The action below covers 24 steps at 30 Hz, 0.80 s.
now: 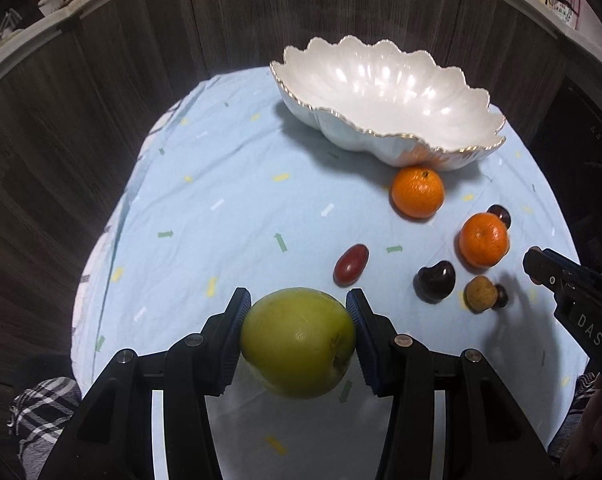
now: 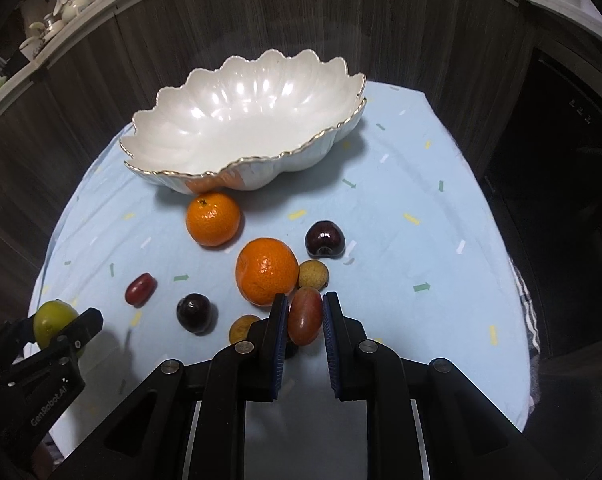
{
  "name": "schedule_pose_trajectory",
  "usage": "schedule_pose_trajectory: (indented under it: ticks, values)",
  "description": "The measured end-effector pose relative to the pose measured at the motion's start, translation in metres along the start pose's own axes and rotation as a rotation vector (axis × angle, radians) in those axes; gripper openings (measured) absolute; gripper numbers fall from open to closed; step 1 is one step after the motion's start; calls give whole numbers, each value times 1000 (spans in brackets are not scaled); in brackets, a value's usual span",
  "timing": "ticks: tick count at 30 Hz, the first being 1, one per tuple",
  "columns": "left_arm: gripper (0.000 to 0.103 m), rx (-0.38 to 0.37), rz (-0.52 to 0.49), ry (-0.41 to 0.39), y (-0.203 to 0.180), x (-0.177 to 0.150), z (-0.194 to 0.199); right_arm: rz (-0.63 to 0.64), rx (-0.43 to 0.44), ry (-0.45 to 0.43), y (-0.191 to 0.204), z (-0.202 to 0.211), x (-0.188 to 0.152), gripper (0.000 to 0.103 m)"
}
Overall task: Organize fruits
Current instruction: 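Close the left gripper on the green apple while the right gripper grasps the red date, then carry the apple in the left gripper and the date in the right gripper over the bowl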
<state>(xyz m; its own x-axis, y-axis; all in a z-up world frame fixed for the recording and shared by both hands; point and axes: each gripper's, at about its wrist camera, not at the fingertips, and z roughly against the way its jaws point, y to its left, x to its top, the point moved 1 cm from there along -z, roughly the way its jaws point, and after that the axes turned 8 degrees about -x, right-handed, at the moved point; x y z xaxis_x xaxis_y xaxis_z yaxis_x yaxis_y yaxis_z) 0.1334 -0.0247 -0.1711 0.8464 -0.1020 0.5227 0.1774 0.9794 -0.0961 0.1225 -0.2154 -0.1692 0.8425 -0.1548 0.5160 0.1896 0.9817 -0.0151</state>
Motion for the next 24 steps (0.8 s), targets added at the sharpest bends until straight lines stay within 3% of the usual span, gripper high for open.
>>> schedule_pose_trajectory:
  ticks: [24]
  values:
    - [49,-10,-28,-99,-15,26,51,-16,4,-119,-11,50,20,19]
